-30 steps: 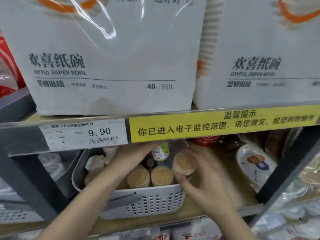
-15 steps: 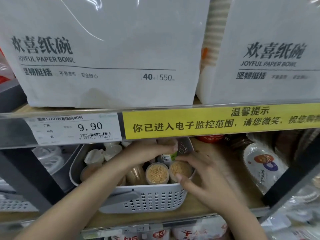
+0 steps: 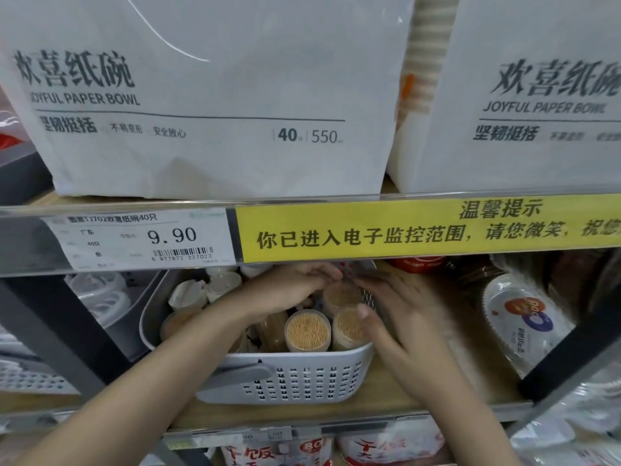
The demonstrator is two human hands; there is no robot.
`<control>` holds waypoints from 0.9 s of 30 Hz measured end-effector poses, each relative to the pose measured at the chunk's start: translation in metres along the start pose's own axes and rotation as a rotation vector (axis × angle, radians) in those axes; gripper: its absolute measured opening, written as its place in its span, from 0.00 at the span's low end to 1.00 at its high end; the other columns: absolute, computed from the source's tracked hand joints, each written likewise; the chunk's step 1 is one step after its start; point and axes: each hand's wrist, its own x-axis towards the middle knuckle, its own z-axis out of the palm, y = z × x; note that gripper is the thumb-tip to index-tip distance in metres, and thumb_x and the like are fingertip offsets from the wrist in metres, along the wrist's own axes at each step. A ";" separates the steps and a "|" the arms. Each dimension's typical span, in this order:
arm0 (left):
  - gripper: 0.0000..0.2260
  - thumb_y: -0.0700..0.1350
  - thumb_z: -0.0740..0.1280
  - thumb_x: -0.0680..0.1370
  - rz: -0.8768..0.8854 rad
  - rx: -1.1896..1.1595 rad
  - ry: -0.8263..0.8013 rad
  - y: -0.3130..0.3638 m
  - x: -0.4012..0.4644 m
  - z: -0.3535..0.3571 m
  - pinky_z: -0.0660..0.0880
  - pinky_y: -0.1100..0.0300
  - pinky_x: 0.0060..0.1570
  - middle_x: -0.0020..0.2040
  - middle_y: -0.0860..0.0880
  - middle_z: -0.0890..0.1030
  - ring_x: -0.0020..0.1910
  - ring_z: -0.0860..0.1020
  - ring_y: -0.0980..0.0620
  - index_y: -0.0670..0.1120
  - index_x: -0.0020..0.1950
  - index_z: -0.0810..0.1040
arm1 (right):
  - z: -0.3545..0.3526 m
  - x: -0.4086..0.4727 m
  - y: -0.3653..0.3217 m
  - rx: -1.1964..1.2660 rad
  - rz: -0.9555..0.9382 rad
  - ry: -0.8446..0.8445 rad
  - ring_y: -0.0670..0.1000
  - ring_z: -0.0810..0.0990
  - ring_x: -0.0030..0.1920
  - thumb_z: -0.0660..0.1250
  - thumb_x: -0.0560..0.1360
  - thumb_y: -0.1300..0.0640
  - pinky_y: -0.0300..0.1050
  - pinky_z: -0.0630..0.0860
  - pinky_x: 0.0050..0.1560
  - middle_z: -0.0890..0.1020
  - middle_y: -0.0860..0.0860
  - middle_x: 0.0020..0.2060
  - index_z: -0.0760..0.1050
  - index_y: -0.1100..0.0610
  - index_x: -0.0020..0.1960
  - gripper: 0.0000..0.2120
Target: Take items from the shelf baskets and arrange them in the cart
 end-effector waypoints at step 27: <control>0.17 0.41 0.71 0.74 0.019 0.718 -0.155 -0.012 -0.042 -0.047 0.69 0.55 0.60 0.56 0.50 0.71 0.56 0.71 0.51 0.51 0.62 0.75 | 0.002 0.018 0.008 0.054 -0.016 -0.238 0.44 0.69 0.63 0.63 0.78 0.59 0.38 0.64 0.63 0.77 0.41 0.59 0.78 0.50 0.61 0.14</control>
